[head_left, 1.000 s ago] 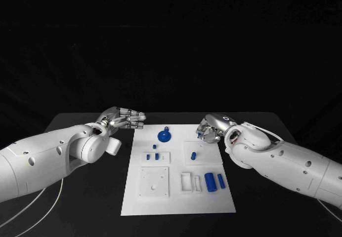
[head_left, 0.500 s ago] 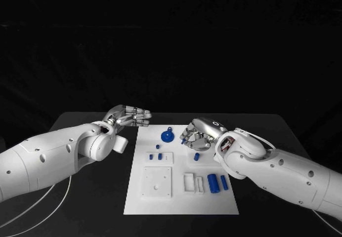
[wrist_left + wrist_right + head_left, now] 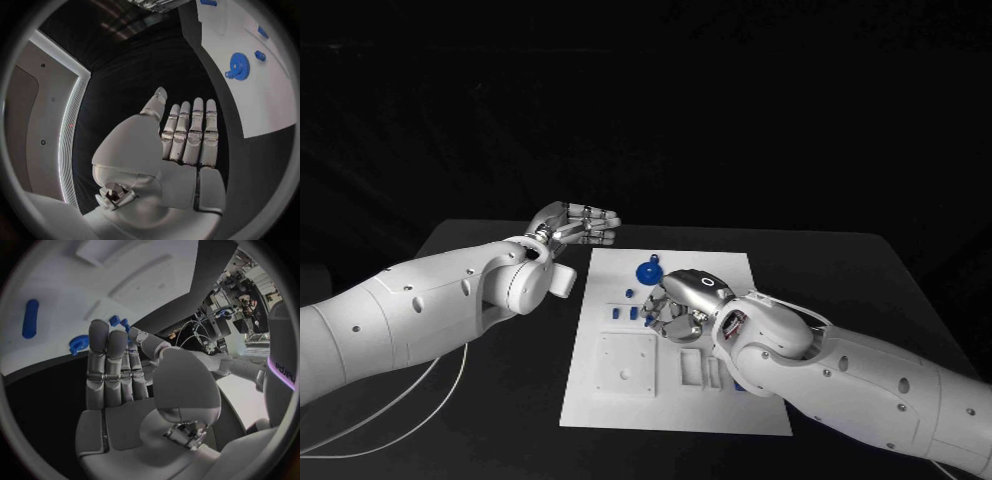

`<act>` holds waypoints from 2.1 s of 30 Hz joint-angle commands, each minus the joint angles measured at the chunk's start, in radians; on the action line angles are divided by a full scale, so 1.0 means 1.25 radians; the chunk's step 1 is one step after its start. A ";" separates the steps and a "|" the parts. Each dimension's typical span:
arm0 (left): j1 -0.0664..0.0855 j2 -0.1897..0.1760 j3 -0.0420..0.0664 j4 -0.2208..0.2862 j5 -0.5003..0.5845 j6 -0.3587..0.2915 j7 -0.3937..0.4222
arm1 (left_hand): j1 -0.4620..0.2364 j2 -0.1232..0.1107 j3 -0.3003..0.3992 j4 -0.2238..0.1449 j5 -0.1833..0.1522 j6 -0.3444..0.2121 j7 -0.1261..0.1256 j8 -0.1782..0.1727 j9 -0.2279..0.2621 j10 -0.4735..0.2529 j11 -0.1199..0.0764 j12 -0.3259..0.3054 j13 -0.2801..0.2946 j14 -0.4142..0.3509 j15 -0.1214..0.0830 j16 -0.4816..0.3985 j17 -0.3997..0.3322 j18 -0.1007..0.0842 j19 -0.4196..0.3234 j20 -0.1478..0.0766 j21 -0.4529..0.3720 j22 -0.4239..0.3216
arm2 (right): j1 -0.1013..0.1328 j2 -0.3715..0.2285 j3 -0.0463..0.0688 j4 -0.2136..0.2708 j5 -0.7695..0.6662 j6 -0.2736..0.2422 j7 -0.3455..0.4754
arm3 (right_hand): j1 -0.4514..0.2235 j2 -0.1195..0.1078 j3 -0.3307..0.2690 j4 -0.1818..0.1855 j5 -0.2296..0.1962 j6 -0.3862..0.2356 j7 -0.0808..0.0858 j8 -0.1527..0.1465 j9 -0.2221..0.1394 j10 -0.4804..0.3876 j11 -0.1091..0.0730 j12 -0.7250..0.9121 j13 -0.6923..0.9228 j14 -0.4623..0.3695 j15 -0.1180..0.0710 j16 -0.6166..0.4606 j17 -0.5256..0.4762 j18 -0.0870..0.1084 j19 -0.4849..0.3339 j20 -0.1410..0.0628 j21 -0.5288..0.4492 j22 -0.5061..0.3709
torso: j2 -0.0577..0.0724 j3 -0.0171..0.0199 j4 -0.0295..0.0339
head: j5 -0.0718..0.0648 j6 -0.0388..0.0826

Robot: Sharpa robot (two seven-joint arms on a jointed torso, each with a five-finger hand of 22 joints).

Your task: Assemble the parts on the task board

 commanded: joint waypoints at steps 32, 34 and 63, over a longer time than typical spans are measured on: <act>0.001 0.008 0.001 -0.005 0.022 -0.001 0.026 | -0.003 0.003 0.003 -0.016 0.003 0.003 0.003 -0.001 0.001 0.001 0.001 0.003 0.001 0.002 -0.001 0.000 0.000 0.013 0.000 0.001 0.001 -0.001 | -0.038 0.029 -0.027 -0.016 -0.094 0.057 -0.031 | -0.006 0.008 -0.001 -0.007 0.001 0.004 0.000 0.003 0.001 0.006 0.002 0.003 0.001 -0.002 -0.002 0.006 -0.003 0.023 0.012 -0.001 -0.015 0.023 | 0.000 0.0013 -0.0020 | 0.026 -0.023; 0.001 0.008 0.001 -0.006 0.022 0.000 0.025 | -0.004 0.004 0.002 -0.016 0.003 0.003 0.003 -0.001 0.001 0.000 0.001 0.003 0.001 0.002 -0.001 0.001 0.000 0.013 0.001 0.001 0.002 -0.001 | -0.039 0.028 -0.027 -0.016 -0.094 0.058 -0.031 | -0.006 0.008 -0.001 -0.007 0.001 0.004 0.000 0.003 0.001 0.006 0.002 0.003 0.001 -0.002 -0.002 0.006 -0.003 0.023 0.012 -0.001 -0.015 0.023 | -0.001 0.0015 -0.0021 | 0.026 -0.023; 0.001 0.010 0.001 -0.010 0.025 0.011 0.018 | -0.006 0.004 -0.001 -0.015 -0.002 0.001 0.003 -0.001 0.001 -0.002 0.001 0.003 0.001 0.000 0.000 0.001 0.000 0.014 0.001 0.002 0.002 -0.001 | -0.040 0.053 -0.055 -0.040 -0.147 0.064 -0.061 | -0.007 0.008 0.004 -0.008 -0.016 0.003 0.001 0.003 0.001 0.005 0.002 0.003 0.001 -0.003 -0.002 0.006 -0.007 0.019 0.014 -0.002 -0.030 0.043 | -0.001 -0.0003 -0.0015 | 0.025 -0.025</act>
